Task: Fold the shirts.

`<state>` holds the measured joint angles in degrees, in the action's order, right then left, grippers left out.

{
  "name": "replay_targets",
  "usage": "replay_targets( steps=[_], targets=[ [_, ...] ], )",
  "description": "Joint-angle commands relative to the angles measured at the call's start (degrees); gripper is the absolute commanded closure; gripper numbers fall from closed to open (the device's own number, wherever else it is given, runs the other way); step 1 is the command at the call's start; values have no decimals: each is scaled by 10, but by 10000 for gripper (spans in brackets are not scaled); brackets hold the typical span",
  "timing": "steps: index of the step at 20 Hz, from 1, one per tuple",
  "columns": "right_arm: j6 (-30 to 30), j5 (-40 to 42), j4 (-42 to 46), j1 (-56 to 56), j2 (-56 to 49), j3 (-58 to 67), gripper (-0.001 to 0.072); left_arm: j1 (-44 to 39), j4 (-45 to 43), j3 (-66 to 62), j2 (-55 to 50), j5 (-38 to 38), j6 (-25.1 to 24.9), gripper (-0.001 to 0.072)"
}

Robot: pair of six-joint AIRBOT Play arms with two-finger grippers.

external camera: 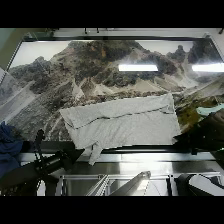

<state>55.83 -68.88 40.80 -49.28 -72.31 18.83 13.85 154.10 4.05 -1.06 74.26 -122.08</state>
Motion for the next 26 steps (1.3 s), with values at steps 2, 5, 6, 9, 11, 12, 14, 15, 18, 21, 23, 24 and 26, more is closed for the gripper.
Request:
replay_targets(
  steps=[2,5,6,9,11,12,14,15,18,21,23,24,26],
  targets=[
    [-107,-105,-136,-2,-44,2,695,-1,1,0,-18,7,7,689],
    [-125,-189,-220,-2,-4,5,695,-1,1,0,-89,-35,18,689],
    [-121,-200,-234,-2,17,5,695,-1,0,-4,-116,-55,25,689],
    [-92,-173,-247,-2,100,5,696,-1,-29,-61,-204,-76,20,690],
    [-81,-136,-275,-11,144,5,696,1,-82,-130,-265,-71,30,691],
    [-76,-124,-294,-25,157,6,696,9,-103,-167,-297,-61,33,691],
    [-84,-124,-320,-61,173,12,696,43,-118,-228,-354,-35,30,690],
    [-97,-125,-329,-66,177,17,696,66,-118,-252,-377,-25,22,689],
    [-122,-103,-332,-41,175,18,697,123,-114,-318,-448,13,-8,690],
    [-136,29,-333,58,172,18,696,133,-114,-386,-526,16,-23,689],
    [-152,135,-342,134,153,18,697,117,-115,-433,-583,6,-26,690],
    [-172,179,-356,165,135,18,697,106,-115,-460,-614,0,-26,689],
    [-229,234,-405,211,88,22,696,83,-116,-511,-675,-4,-26,689]
  ],
)
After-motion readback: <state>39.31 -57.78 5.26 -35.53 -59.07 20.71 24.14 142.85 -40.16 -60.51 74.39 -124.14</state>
